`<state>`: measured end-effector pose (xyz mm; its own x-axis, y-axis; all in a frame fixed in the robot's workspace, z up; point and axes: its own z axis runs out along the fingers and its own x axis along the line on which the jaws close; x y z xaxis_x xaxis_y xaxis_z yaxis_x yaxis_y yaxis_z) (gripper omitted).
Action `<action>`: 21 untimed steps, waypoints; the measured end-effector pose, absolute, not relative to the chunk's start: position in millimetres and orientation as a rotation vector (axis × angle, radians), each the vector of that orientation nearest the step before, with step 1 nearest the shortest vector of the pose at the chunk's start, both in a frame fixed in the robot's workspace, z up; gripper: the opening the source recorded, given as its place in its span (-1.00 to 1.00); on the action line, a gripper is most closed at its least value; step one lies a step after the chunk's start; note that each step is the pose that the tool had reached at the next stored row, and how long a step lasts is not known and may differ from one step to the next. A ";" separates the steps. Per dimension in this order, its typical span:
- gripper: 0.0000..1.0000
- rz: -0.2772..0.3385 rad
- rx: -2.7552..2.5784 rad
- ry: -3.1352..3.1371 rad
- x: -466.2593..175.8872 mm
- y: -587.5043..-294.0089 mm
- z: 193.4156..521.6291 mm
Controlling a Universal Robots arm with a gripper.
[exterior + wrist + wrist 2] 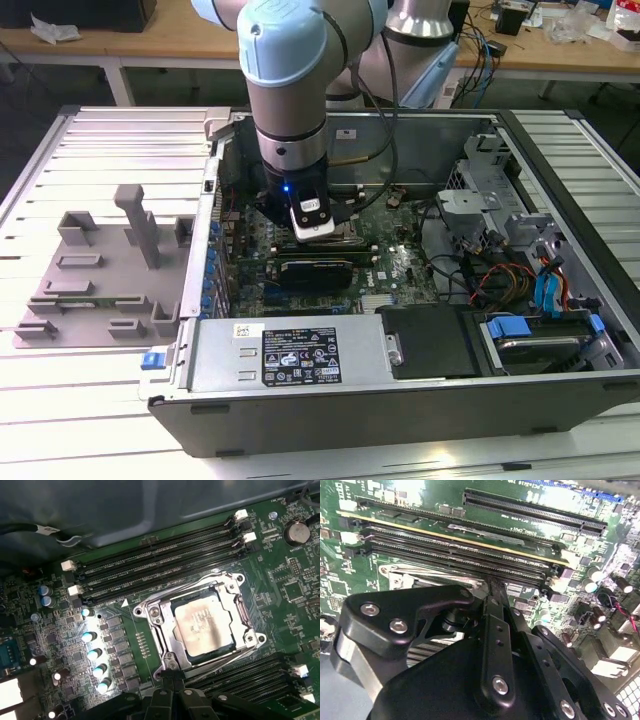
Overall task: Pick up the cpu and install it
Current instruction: 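Install the second cpu locking lever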
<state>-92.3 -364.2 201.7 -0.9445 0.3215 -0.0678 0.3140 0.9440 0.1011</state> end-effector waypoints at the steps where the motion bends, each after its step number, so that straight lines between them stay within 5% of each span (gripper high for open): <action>1: -0.79 0.136 0.494 3.015 -92.3 -364.2 201.7; 17: -0.79 0.140 0.496 3.023 -89.0 -376.4 216.5; 21: -0.79 0.249 0.501 3.024 -88.9 -378.4 216.2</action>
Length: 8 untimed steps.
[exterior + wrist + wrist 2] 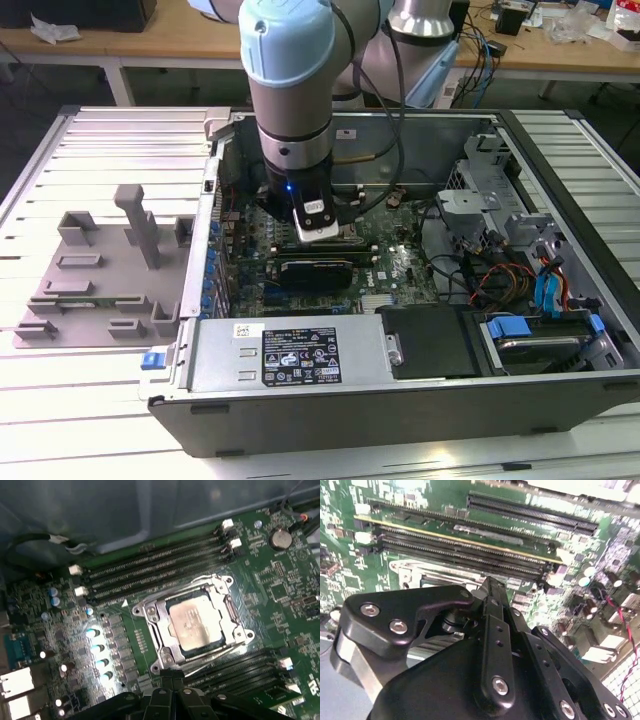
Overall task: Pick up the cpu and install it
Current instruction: 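Install the second cpu locking lever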
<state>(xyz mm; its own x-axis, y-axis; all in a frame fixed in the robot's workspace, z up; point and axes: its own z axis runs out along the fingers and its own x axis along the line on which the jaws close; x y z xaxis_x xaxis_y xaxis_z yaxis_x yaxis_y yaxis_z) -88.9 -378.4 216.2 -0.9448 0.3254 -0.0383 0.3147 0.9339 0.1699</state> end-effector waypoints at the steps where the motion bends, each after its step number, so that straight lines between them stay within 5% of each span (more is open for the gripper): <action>1: -0.79 0.264 0.502 3.024 -88.9 -379.2 216.0; 8: -0.79 0.341 0.507 3.020 -89.6 -384.8 213.5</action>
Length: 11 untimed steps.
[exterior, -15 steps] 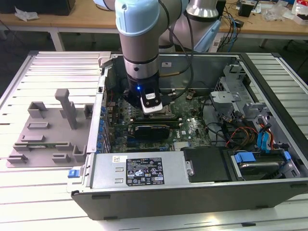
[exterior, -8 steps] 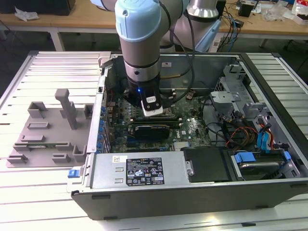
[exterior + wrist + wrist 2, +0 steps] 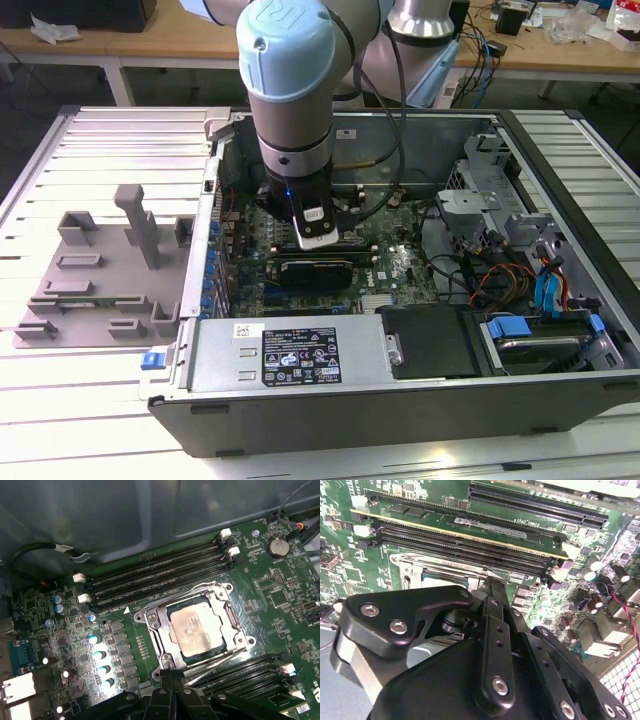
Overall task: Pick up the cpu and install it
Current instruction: 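Install the second cpu locking lever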
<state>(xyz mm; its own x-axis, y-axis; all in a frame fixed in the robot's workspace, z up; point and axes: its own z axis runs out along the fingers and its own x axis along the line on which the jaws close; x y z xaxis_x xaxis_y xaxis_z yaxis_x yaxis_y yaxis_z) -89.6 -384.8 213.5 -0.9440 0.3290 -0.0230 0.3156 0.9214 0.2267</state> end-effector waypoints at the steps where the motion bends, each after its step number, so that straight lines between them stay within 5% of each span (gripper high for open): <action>1: -0.79 0.344 0.508 3.019 -89.7 -385.0 212.9; 11: -0.79 0.345 0.511 3.018 -89.7 -384.4 242.0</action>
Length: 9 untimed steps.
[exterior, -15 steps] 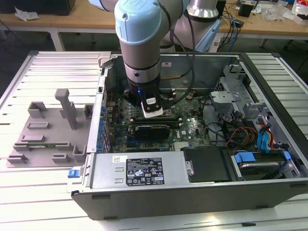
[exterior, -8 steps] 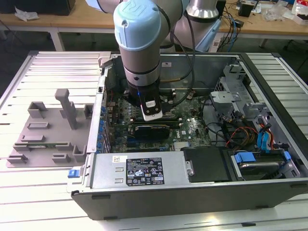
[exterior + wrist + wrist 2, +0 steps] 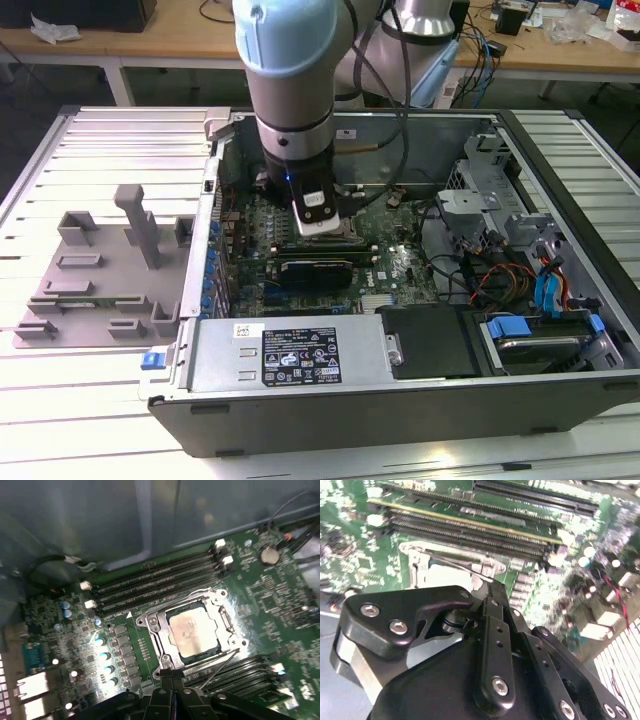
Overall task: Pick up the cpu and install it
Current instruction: 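Install the second cpu locking lever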
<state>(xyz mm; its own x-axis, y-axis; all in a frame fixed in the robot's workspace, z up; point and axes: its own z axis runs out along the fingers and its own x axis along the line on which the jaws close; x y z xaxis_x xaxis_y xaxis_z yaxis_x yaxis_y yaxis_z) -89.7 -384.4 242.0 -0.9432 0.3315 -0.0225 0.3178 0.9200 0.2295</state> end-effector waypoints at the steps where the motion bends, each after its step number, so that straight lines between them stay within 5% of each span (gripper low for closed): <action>1: -0.79 0.345 0.511 3.018 -89.7 -384.1 247.3; 9: -0.79 0.341 0.513 3.025 -68.4 -389.4 261.7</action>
